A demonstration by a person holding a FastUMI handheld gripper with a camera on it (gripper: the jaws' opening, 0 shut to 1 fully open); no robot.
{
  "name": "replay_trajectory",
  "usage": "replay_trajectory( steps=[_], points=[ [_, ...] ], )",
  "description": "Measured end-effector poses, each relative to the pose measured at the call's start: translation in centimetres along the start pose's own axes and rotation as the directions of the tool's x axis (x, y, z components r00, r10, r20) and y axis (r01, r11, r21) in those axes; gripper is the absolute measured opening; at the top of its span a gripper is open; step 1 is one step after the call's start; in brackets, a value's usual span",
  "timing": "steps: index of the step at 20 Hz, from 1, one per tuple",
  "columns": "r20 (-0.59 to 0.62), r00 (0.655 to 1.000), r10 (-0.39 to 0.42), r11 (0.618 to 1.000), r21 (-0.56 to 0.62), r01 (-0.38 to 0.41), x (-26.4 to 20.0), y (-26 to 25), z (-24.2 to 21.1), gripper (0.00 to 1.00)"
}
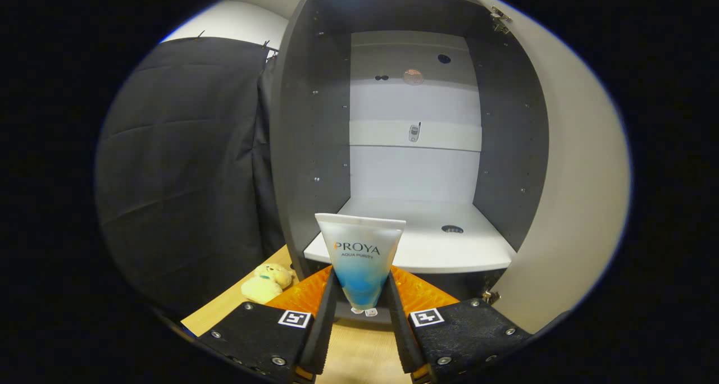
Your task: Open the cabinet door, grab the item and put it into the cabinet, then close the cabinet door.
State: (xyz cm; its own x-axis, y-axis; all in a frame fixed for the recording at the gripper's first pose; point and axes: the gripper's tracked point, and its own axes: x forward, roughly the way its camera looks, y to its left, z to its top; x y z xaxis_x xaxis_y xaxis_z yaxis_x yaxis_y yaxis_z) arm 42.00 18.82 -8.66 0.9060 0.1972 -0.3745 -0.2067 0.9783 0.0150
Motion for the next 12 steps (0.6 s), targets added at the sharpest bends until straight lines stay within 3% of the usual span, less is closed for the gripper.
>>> replay_trajectory(
  steps=[6, 12],
  points=[
    [0.004, 1.0, -0.019, 0.999, 0.041, 0.019, 4.7, -2.2, 3.6, 0.5],
    [-0.053, 0.997, -0.047, 0.998, 0.046, 0.05, 9.8, -3.8, 4.0, 0.5]
  ],
)
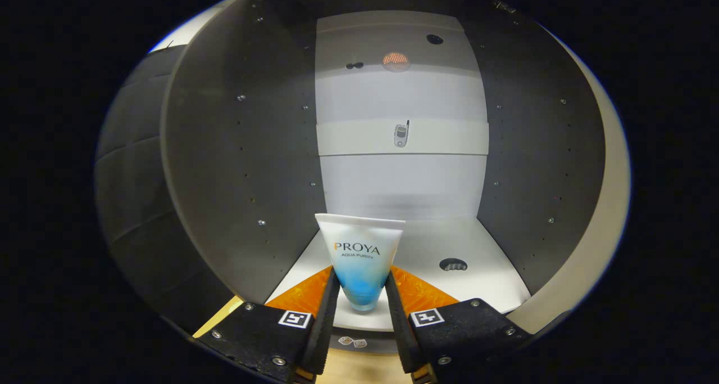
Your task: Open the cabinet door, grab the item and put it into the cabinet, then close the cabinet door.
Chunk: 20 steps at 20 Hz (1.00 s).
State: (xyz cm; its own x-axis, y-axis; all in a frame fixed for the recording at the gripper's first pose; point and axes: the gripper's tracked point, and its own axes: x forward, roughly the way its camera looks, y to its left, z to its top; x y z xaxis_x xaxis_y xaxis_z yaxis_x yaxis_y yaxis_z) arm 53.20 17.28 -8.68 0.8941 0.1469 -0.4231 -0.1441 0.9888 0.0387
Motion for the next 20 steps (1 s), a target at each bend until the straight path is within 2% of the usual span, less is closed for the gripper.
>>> replay_trajectory(
  steps=[11, 15, 17, 20],
  points=[
    [-0.081, 0.996, -0.025, 0.999, -0.046, 0.021, 4.0, -0.1, -1.8, 0.51],
    [-0.049, 0.998, -0.044, 0.997, -0.062, 0.041, 4.0, -0.1, -1.3, 0.53],
    [-0.045, 0.997, -0.056, 0.997, -0.063, 0.053, 3.7, -0.2, -1.2, 0.65],
    [-0.039, 0.997, -0.069, 0.996, -0.058, 0.067, 2.8, -0.2, -1.3, 0.92]
  ],
)
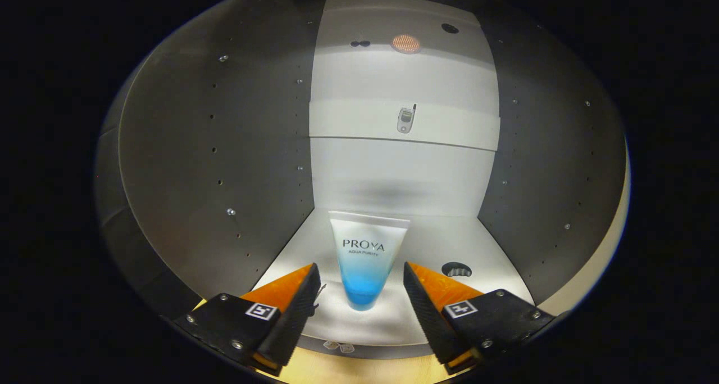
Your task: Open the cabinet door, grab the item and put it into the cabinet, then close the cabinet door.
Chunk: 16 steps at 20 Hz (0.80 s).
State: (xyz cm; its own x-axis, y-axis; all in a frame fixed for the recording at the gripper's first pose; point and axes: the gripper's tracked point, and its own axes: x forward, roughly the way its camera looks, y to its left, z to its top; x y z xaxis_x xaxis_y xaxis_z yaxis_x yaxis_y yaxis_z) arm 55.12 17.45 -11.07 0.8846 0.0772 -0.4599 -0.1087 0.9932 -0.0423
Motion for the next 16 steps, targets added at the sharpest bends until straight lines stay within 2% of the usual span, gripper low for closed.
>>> replay_trajectory(
  steps=[7, 16],
  points=[
    [0.078, 0.997, -0.012, 0.998, 0.057, 0.008, -5.1, -0.4, 0.6, 0.94],
    [0.252, 0.967, -0.032, 0.998, 0.062, 0.017, -15.7, -0.7, 0.9, 0.94]
  ],
)
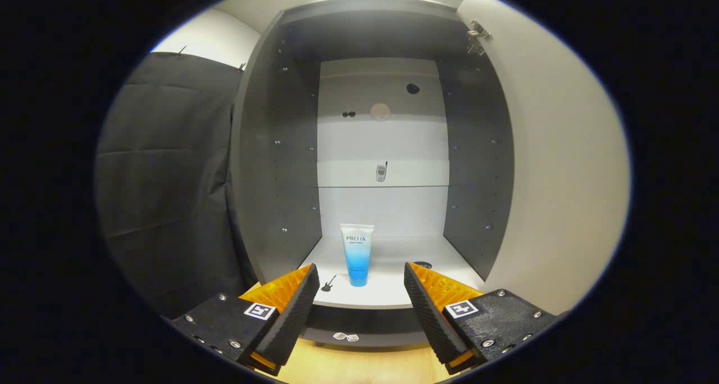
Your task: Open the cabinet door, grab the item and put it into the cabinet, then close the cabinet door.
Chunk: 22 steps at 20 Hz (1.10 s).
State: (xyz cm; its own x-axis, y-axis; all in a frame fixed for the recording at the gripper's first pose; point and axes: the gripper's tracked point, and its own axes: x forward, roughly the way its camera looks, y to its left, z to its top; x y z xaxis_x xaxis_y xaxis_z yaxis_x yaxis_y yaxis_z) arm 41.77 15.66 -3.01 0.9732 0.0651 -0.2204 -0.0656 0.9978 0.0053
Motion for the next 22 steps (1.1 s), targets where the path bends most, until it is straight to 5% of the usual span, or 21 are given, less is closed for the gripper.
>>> replay_trajectory(
  steps=[22],
  points=[
    [0.054, 0.995, 0.078, 0.997, -0.005, -0.078, -21.5, -0.5, -4.1, 0.94]
  ],
)
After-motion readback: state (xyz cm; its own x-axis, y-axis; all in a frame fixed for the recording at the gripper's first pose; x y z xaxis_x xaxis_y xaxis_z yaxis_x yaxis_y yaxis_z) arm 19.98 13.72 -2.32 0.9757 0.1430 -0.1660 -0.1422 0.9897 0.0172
